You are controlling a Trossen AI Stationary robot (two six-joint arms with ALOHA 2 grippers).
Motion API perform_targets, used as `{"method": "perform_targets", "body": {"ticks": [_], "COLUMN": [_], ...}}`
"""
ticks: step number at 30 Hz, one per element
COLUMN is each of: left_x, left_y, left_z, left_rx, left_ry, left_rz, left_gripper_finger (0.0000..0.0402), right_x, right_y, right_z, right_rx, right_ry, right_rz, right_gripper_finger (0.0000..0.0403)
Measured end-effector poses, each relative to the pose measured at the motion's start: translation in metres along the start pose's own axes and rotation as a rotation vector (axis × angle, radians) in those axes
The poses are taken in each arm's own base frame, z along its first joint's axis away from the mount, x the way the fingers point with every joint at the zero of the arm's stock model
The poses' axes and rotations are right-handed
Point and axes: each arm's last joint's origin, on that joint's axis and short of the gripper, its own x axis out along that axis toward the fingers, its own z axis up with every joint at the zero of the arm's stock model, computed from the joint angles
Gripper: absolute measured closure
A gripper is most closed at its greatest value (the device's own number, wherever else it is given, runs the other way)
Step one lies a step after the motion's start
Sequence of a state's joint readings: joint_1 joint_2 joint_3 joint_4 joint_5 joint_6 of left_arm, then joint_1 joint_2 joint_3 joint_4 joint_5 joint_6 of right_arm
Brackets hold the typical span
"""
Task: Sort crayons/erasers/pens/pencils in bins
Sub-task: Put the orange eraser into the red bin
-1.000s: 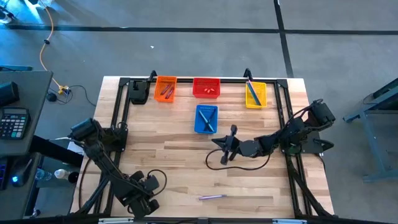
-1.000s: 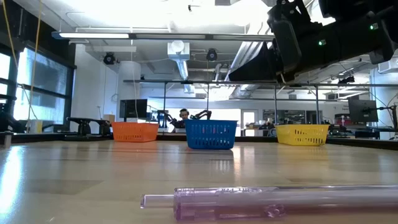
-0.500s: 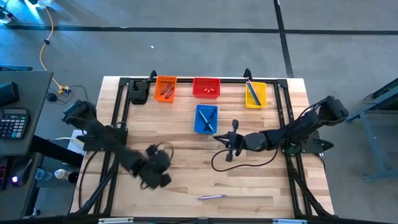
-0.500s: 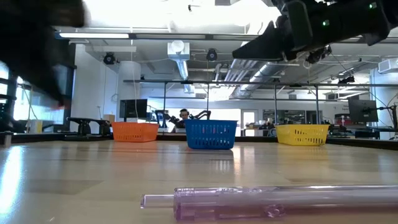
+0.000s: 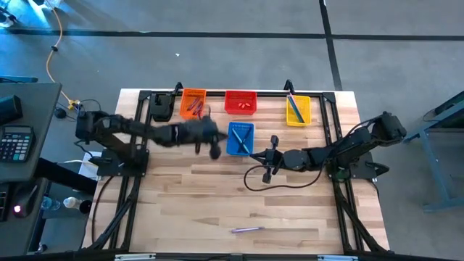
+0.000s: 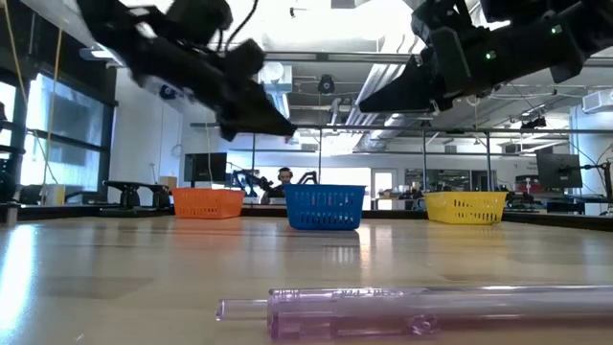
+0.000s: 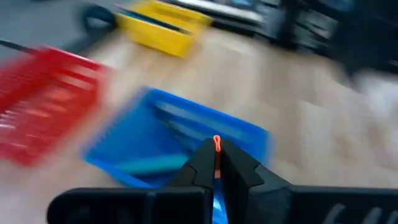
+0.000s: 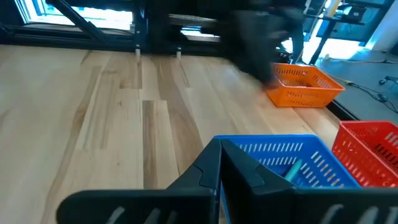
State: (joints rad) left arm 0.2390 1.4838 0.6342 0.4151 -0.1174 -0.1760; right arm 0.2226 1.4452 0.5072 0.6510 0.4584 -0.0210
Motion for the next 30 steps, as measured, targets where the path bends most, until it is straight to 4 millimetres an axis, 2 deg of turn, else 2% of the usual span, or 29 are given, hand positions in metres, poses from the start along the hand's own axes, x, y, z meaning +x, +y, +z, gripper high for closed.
{"method": "perform_targets", "body": {"ticks": [5,15,21,30], "left_x": [0.022,0.092,0.113,0.122], "left_y": [0.056,0.130,0.156,0.175], "left_z": [0.020,0.031,0.041,0.029], "left_rx": [0.021,0.010,-0.021,-0.072], "left_ry": [-0.035,0.049,0.084,0.169], "left_rz": [0.110,0.207,0.205,0.208], "left_gripper_finger": [0.0401,0.0401,0.0401,0.0401], "right_x": [0.000,0.000,0.000,0.000], "right_y": [0.000,0.000,0.000,0.000], "right_z": [0.000,0.000,-0.001,-0.003], "right_rx": [-0.003,-0.008,-0.008,-0.019], "right_ry": [-0.001,0.004,0.006,0.028], "right_rz": [-0.001,-0.008,-0.008,-0.015], "right_gripper_finger": [0.0403,0.0403,0.0403,0.0403]}}
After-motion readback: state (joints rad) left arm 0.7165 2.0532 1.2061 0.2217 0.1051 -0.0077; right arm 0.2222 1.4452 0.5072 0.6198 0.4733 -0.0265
